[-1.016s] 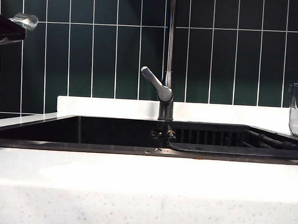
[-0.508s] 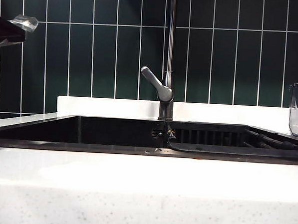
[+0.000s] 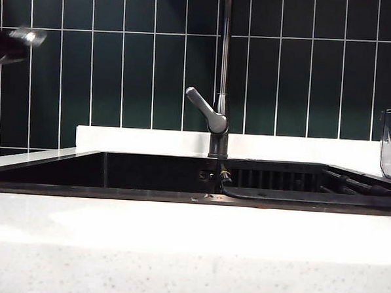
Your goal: Pick up the mug next to the sink, go to the faucet to get some water, pour the water into the sink, and finally put the mug back to its place.
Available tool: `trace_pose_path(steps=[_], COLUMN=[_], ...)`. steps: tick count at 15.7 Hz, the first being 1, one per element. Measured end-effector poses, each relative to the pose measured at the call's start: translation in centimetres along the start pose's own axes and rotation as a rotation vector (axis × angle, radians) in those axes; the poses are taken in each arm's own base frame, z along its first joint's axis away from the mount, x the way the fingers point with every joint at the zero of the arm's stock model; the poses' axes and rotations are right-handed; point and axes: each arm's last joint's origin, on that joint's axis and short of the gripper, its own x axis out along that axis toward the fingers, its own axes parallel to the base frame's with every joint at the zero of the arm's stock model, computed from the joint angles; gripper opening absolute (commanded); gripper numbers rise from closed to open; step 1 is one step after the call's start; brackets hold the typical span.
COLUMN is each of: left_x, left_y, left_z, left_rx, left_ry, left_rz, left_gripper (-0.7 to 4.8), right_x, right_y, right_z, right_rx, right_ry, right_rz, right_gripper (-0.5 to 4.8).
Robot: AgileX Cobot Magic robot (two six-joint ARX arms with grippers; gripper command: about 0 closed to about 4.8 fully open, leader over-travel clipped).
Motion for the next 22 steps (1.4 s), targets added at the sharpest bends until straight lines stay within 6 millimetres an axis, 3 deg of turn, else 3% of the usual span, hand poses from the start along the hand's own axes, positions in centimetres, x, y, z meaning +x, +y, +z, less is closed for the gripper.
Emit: trace_pose_path(steps=[2, 5, 10, 14, 22], left_x=[0.1, -0.2, -1.2, -2.0, -2.0], left_y=[1.3, 4.1, 6.5, 7.6, 7.7], left_z=[-0.1, -0.2, -0.2, -0.2, -0.4], left_rx=[0.008, 0.023, 0.037, 0.044, 0.041], left_ry=[0.003, 0.015, 0.026, 0.032, 0.05], left_rz=[0.093, 0.375, 0.649, 0.785, 0.795], left_gripper=[-0.05, -0.05, -0.05, -0.05, -0.05], right_x=[0.0, 0.0, 0.0, 0.0, 0.0], right_y=[0.0, 0.0, 0.0, 0.0, 0.0], right_z=[0.0, 0.0, 0.0, 0.0, 0.0], right_rx=[0.0, 0.0, 0.0, 0.0, 0.0], right_ry=[0.0, 0.0, 0.0, 0.0, 0.0], right_rz=[0.0, 0.0, -0.001, -0.001, -0.001], right_gripper=[-0.06, -0.06, -0.06, -0.06, -0.06])
